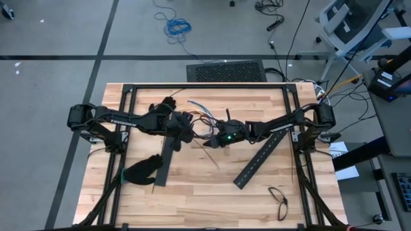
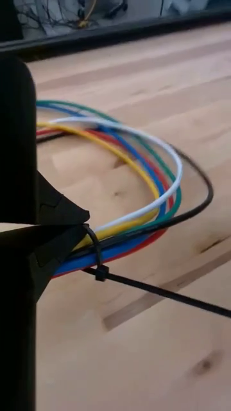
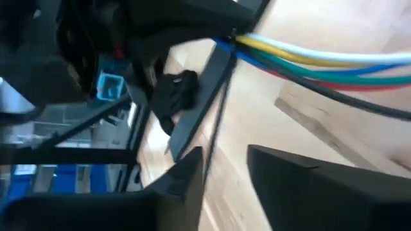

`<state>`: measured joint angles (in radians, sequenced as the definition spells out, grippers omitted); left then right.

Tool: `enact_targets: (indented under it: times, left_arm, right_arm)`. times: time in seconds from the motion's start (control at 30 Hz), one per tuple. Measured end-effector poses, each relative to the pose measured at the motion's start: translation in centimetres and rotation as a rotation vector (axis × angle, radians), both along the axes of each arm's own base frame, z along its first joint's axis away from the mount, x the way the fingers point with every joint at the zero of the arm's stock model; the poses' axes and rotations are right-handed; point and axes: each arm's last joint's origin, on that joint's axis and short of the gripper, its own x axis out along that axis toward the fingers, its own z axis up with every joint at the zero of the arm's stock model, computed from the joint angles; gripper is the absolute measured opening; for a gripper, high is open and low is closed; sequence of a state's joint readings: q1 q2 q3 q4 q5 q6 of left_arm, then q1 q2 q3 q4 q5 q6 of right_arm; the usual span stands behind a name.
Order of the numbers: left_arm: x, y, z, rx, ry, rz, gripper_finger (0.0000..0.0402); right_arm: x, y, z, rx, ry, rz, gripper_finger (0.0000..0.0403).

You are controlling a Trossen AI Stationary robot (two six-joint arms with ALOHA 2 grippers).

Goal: Ziptie cables

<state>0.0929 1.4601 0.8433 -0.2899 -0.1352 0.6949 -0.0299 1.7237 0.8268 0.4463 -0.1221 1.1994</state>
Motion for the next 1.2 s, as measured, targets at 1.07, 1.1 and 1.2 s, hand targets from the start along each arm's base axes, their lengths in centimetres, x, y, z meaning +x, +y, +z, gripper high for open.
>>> enact_targets:
  times: [1.07,1.1,1.2]
  left_arm:
    - [1.7,-1.4,1.7,0.117,-0.209,-0.020,0.0000]
    - [1.7,-1.6,1.7,0.116,-0.209,-0.028,0.0000]
    - [1.7,-2.1,1.7,0.114,-0.211,-0.045,0.0000]
  right_arm:
    - [0.1,-2.1,0.4,0.095,-0.049,-0.044,0.0182]
    - [0.1,-2.2,0.4,0.095,-0.049,-0.046,0.0175]
    - [0.1,-2.4,0.4,0.096,-0.049,-0.052,0.0150]
